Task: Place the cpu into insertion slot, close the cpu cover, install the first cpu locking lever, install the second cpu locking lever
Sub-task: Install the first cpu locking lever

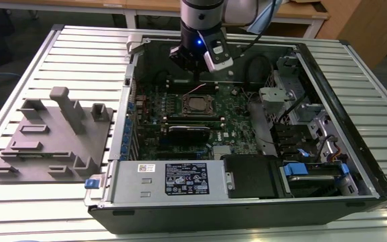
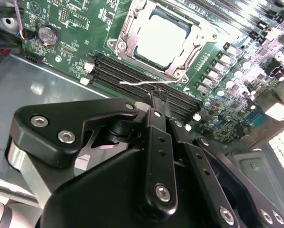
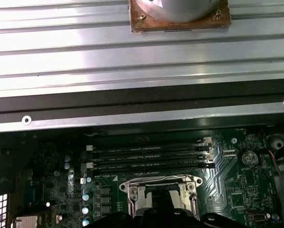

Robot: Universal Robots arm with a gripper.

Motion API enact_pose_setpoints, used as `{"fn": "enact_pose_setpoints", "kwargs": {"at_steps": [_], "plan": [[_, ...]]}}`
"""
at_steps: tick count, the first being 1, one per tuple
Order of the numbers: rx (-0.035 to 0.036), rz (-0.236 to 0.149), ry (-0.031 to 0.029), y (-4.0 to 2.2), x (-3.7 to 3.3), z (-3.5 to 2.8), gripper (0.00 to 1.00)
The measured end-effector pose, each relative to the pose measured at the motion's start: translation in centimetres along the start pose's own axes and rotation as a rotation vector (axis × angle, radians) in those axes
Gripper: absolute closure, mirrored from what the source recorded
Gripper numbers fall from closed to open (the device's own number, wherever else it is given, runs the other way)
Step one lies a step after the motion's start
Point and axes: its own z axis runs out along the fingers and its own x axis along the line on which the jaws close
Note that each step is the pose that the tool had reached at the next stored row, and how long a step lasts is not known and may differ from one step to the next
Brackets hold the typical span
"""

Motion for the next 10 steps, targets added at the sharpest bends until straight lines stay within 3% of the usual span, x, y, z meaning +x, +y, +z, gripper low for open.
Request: {"fn": "enact_pose_setpoints", "kwargs": {"at_steps": [7,10], "plan": [[-0.0003,0.0,0.0,0.07,0.06,0.98,0.9],[0.0,0.0,0.0003,0.11,0.08,1.03,0.9]]}}
